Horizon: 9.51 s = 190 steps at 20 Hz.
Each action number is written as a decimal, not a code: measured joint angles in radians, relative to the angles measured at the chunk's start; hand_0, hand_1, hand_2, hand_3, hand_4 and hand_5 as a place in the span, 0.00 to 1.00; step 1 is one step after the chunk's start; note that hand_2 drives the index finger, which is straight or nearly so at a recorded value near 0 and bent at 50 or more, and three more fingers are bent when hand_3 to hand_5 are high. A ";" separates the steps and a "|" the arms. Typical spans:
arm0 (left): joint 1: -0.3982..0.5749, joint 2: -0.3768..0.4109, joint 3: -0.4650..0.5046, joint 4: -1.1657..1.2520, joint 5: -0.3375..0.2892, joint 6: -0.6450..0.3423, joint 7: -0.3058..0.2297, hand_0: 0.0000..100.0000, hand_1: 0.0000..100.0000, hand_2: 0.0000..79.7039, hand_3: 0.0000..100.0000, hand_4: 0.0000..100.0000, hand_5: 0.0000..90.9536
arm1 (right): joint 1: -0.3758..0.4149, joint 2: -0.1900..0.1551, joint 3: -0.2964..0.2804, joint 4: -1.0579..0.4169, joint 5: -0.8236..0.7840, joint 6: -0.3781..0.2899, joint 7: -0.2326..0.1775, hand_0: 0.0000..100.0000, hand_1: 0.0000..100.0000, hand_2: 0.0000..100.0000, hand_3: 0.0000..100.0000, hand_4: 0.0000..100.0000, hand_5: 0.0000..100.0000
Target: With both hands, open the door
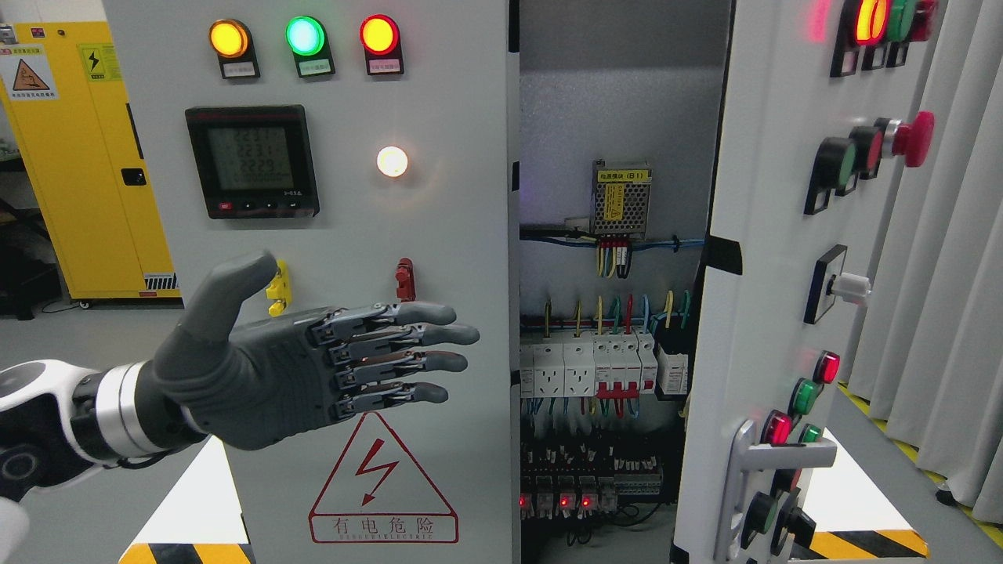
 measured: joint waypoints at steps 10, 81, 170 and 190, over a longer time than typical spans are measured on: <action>-0.118 -0.182 -0.089 0.120 -0.040 0.029 0.004 0.00 0.00 0.00 0.00 0.00 0.00 | 0.000 0.000 0.000 0.000 0.000 0.000 0.000 0.22 0.00 0.00 0.00 0.00 0.00; -0.232 -0.860 -0.228 0.205 -0.119 0.029 0.432 0.00 0.00 0.00 0.00 0.00 0.00 | 0.000 0.000 0.000 0.000 0.000 0.000 0.000 0.22 0.00 0.00 0.00 0.00 0.00; 1.056 -0.629 0.372 1.680 -1.074 -0.548 0.566 0.00 0.00 0.00 0.00 0.00 0.00 | 0.278 -0.020 0.019 -0.600 0.000 -0.027 0.005 0.22 0.01 0.00 0.00 0.00 0.00; 1.047 -0.632 0.379 1.732 -1.068 -0.617 0.562 0.00 0.00 0.00 0.00 0.00 0.00 | 0.172 -0.003 0.206 -1.727 0.000 -0.274 -0.008 0.21 0.01 0.00 0.00 0.00 0.00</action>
